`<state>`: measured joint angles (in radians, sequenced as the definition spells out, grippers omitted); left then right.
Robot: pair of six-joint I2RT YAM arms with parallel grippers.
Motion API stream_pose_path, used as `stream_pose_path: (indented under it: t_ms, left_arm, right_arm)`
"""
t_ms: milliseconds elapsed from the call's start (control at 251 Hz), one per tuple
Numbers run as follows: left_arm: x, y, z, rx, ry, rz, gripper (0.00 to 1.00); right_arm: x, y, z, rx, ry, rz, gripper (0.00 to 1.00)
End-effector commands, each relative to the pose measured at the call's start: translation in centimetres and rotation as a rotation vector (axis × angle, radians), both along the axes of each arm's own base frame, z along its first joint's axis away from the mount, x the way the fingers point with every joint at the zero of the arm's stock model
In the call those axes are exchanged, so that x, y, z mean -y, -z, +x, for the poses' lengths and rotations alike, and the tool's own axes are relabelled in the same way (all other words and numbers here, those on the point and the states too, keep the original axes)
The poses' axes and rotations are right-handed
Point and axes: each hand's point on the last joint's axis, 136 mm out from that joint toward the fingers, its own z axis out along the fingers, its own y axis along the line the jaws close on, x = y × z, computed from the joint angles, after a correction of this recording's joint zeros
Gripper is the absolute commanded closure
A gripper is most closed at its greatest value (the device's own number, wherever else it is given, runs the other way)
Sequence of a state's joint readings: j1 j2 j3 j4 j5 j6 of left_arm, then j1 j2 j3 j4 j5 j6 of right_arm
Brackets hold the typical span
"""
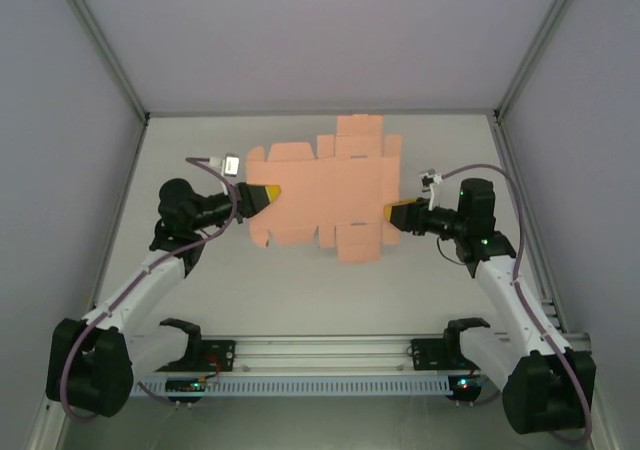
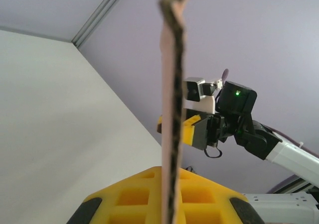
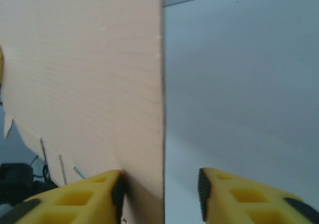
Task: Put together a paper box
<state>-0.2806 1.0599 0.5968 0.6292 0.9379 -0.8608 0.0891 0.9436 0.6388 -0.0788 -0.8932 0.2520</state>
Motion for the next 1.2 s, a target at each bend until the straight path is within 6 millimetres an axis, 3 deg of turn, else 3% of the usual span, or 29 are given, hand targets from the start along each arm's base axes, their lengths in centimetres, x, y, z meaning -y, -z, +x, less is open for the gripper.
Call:
stream_pose_path:
  t_ms: [0, 64, 188, 255, 299, 335, 359, 387, 403, 555, 631, 702, 846, 1050, 1193]
  left_arm:
    - [-0.3, -0.7, 0.1, 0.029, -0.015, 0.011, 1.00]
    - [-0.2, -0.5, 0.1, 0.021, -0.015, 0.014, 1.00]
    - [-0.3, -0.2, 0.2, 0.018, -0.020, 0.019, 1.00]
    - [-0.6, 0.3, 0.5, 0.009, -0.041, 0.033, 1.00]
    - [-0.9, 0.8, 0.8, -0.009, -0.062, 0.048, 0.99]
    - [-1.3, 1.5, 1.2, -0.028, -0.092, 0.075, 0.77]
    - [-1.6, 2.2, 1.6, -0.046, -0.122, 0.104, 0.50]
    - [-2.0, 3.2, 2.0, -0.067, -0.166, 0.148, 0.08]
    - [-2.4, 3.9, 2.4, -0.086, -0.200, 0.182, 0.00]
    - [-8.6, 10.7, 4.5, -0.270, -0.568, 0.524, 0.01]
    - [-10.8, 12.2, 4.4, -0.325, -0.657, 0.646, 0.01]
    - [-11.5, 12.8, 4.3, -0.346, -0.671, 0.697, 0.00]
    - [-10.3, 12.9, 5.2, -0.368, -0.618, 0.691, 0.01]
    - [-5.3, 10.9, 7.2, -0.327, -0.425, 0.568, 0.01]
    - [-3.1, 9.2, 8.3, -0.294, -0.360, 0.547, 0.00]
  right_arm:
    - [-0.7, -1.4, -1.2, 0.037, -0.074, 0.053, 0.66]
    - [-0.7, -1.8, -1.4, 0.045, -0.080, 0.058, 0.76]
    - [-0.8, -2.6, -1.7, 0.094, -0.105, 0.061, 0.80]
    - [-0.7, -2.7, -1.5, 0.099, -0.092, 0.056, 0.99]
    - [-0.4, -2.5, -1.0, 0.094, -0.060, 0.040, 1.00]
    - [0.1, -2.5, -0.1, 0.102, -0.008, 0.016, 1.00]
    - [0.2, -2.2, 0.1, 0.092, 0.008, -0.002, 1.00]
    - [0.3, -1.6, 0.3, 0.068, 0.024, -0.027, 1.00]
    - [0.4, -1.2, 0.4, 0.061, 0.030, -0.044, 1.00]
    - [-0.2, 2.2, 1.1, -0.019, 0.013, -0.129, 1.00]
    - [-0.7, 4.5, 2.0, -0.039, 0.009, -0.210, 1.00]
    - [-1.0, 6.6, 3.2, -0.029, 0.004, -0.332, 1.00]
    - [-1.6, 10.4, 6.2, 0.190, -0.021, -0.712, 1.00]
    - [-2.6, 10.5, 10.6, 0.478, 0.067, -1.144, 1.00]
    - [-4.4, 11.3, 11.4, 0.696, 0.039, -1.364, 1.00]
